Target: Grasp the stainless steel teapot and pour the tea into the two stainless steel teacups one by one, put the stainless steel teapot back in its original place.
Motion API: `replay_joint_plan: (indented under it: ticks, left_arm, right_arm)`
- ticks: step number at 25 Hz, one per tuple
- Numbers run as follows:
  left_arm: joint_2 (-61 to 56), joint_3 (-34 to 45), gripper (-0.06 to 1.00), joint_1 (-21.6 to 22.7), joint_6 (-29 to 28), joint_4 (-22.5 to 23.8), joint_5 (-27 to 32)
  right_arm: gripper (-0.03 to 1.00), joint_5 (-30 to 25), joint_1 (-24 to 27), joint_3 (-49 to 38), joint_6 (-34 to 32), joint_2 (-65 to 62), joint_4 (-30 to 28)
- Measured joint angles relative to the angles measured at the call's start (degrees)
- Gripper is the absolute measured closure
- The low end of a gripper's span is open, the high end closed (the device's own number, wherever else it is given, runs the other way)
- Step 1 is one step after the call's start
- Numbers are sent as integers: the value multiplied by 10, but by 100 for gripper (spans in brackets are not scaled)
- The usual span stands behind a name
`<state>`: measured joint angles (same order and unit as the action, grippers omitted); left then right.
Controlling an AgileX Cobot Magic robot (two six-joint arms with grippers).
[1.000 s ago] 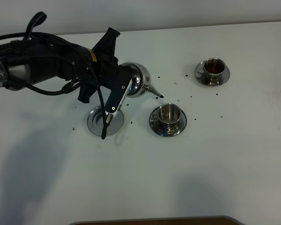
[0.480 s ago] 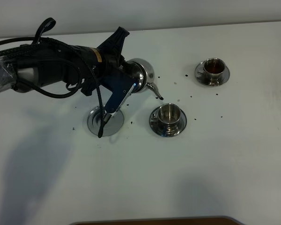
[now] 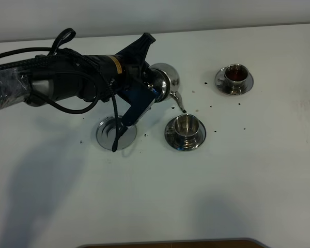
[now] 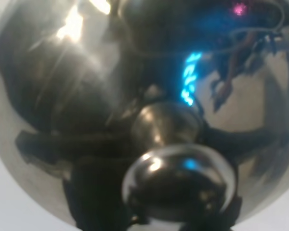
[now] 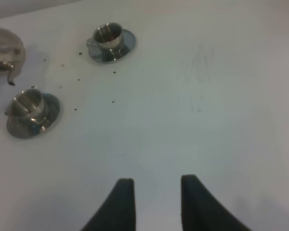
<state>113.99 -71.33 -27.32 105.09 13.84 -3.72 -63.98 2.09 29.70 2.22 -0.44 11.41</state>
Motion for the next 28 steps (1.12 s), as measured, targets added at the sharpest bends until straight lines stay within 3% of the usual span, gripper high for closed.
replay_joint_plan:
  ticks: [10,16,28]
  left_arm:
    - [0,0,70,-4,2,43,-8]
    - [18,0,70,-4,29,47,-58]
    - [25,0,70,-7,66,66,-83]
  right_arm:
    - [73,0,0,0,0,0,0]
    - [73,0,0,0,0,0,0]
    - [73,0,0,0,0,0,0]
